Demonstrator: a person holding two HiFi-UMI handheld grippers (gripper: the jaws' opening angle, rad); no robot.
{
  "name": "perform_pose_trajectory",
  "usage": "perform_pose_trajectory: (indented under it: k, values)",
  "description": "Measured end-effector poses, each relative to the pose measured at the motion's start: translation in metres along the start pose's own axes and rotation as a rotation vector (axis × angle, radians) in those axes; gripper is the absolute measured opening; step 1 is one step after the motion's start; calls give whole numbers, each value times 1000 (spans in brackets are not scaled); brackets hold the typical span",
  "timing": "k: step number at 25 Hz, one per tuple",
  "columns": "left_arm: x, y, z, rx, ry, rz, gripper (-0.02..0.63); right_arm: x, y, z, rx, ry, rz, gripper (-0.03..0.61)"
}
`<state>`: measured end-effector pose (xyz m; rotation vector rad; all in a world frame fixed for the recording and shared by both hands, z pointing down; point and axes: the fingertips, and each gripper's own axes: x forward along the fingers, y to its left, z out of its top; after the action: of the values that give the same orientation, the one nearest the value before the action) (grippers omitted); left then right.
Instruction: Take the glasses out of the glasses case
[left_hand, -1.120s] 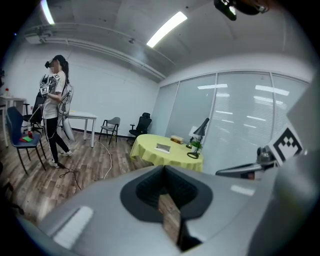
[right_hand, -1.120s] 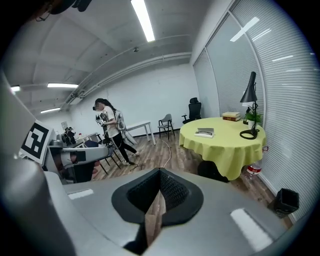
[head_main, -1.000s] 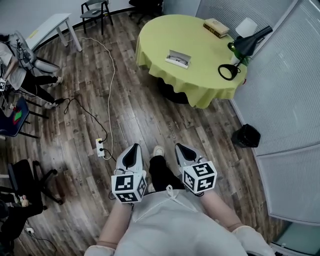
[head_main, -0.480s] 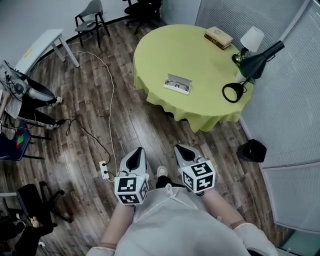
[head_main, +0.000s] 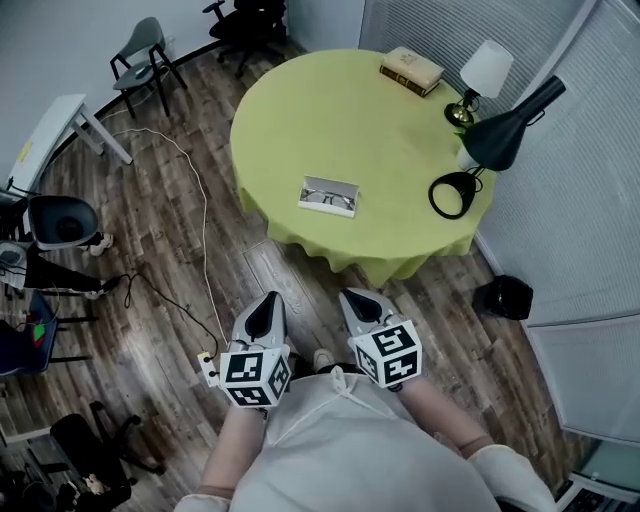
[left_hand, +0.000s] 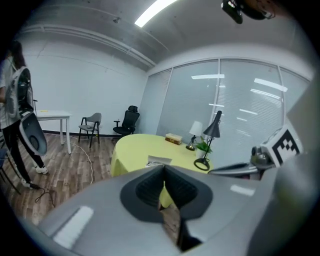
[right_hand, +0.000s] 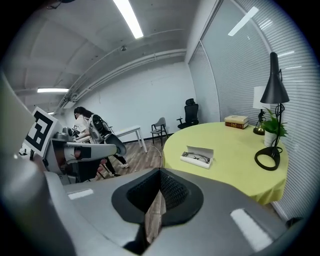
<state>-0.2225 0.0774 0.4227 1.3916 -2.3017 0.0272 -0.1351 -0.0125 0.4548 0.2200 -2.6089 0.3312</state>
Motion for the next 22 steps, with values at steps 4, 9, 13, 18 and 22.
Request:
perform_pose_trajectory:
  k: [4,9,13,18,22]
  values:
    - [32,-3,16,44,-14,-64,8,15,-22,10,41,-9,-36,-2]
    - [80,-3,38,83,-24,-177,8,36,-47,32,87,-50,-84,-1]
    - [127,-5,59,108,-19,-302,7,58,-73,58,128,-99,-146,-2]
    - [181,-4,81,195,-4,-461,8,87,-102,84,176,-125,-242,-1]
    - [225,3,92,244,23,-552,8,115,-123,99,204,-127,-315,0]
